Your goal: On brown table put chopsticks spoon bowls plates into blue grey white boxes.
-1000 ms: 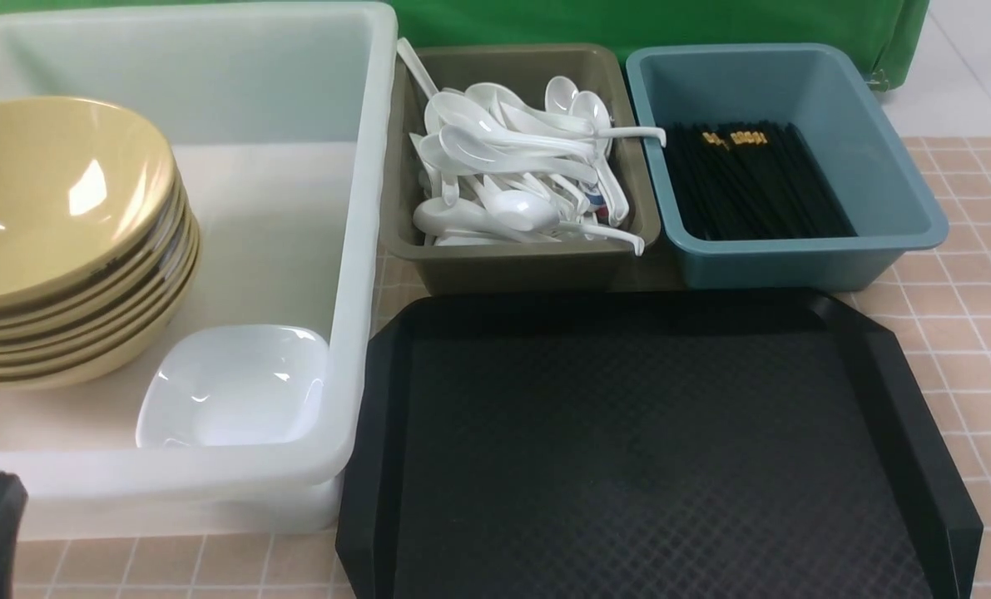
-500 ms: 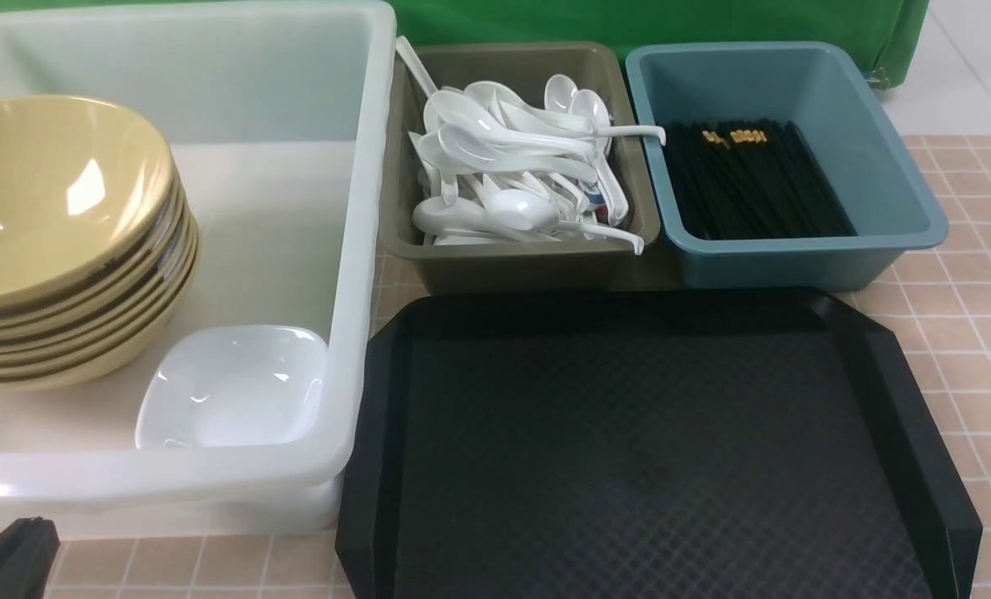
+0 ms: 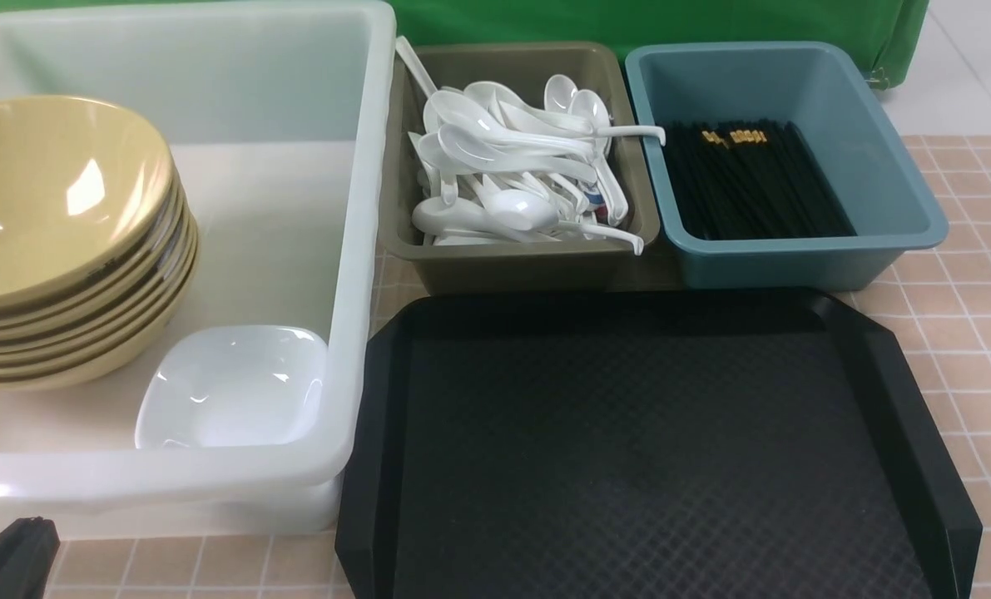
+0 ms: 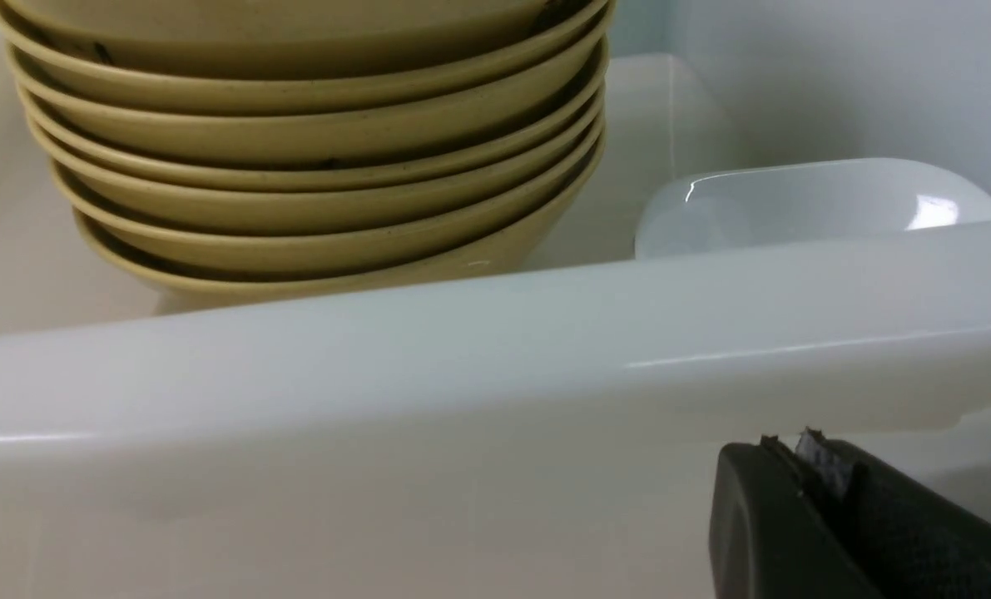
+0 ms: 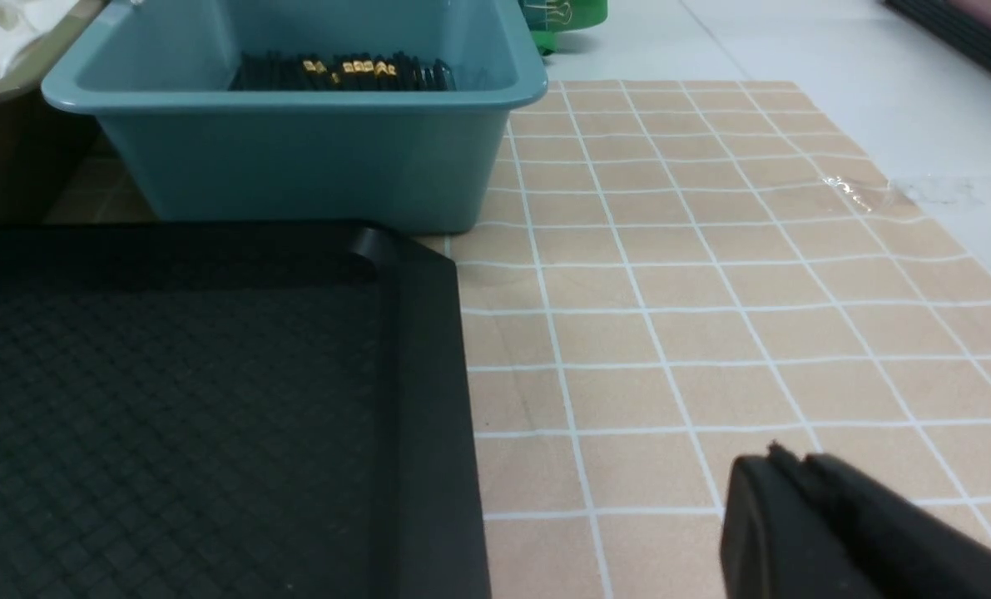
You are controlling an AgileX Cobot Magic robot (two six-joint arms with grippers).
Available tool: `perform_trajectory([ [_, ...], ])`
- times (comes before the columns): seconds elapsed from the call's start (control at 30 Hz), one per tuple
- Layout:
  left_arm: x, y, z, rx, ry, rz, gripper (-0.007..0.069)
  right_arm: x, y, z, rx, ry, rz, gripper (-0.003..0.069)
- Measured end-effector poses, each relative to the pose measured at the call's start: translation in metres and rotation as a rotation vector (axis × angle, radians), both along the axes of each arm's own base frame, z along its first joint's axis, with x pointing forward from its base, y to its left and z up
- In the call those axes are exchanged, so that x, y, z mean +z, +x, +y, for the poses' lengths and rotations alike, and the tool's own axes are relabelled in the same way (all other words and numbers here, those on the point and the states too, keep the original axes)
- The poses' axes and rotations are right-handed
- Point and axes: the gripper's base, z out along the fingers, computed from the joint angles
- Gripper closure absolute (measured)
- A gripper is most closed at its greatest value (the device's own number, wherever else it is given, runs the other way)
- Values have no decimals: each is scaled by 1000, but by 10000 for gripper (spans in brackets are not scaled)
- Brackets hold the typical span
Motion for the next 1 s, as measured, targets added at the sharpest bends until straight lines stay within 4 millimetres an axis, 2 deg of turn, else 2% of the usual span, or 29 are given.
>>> perform_trajectory([
  [1.0, 0, 0, 0, 0, 0, 0, 623, 0, 0, 0, 0, 0, 0, 559],
])
